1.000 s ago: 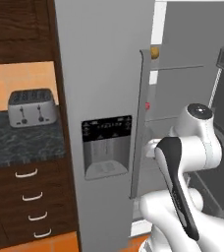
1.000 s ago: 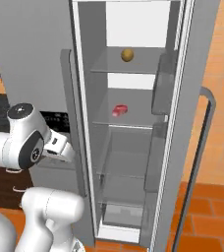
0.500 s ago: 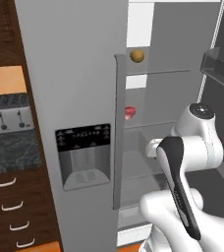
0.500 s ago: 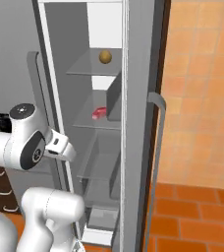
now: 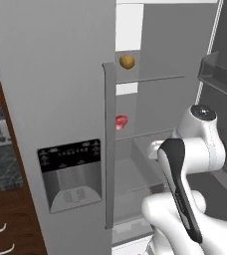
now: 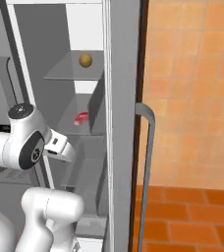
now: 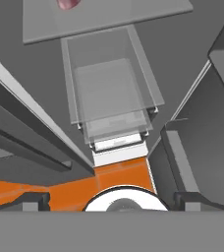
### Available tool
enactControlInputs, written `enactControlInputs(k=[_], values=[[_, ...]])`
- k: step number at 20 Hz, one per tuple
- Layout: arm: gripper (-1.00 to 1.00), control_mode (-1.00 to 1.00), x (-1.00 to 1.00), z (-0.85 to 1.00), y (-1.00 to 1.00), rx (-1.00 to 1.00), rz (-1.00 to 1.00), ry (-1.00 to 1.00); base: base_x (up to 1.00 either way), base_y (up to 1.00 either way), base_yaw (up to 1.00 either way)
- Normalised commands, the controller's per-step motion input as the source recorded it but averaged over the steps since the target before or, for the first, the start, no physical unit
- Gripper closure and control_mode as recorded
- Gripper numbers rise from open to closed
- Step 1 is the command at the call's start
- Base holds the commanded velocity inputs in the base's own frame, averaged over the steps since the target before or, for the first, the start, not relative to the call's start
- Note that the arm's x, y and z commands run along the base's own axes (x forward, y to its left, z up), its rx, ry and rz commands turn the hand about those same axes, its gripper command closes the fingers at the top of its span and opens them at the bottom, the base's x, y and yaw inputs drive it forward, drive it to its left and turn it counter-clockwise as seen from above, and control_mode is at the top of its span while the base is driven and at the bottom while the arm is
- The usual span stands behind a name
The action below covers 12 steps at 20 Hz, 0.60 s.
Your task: Place one potato and one steak in each tupperware on the nearby counter, to pack two identical lunches.
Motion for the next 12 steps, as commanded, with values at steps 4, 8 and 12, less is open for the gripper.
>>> enactControlInputs(k=[4,8,12], values=[[-1.00,1.00,0.00,0.00,0.00,0.00,0.00,0.00,0.37,-0.10,-0.10],[-1.00,1.00,0.00,0.00,0.00,0.00,0.00,0.00,0.30,0.00,-0.04],[-1.00,1.00,0.00,0.00,0.00,0.00,0.00,0.00,0.13,0.00,0.00]])
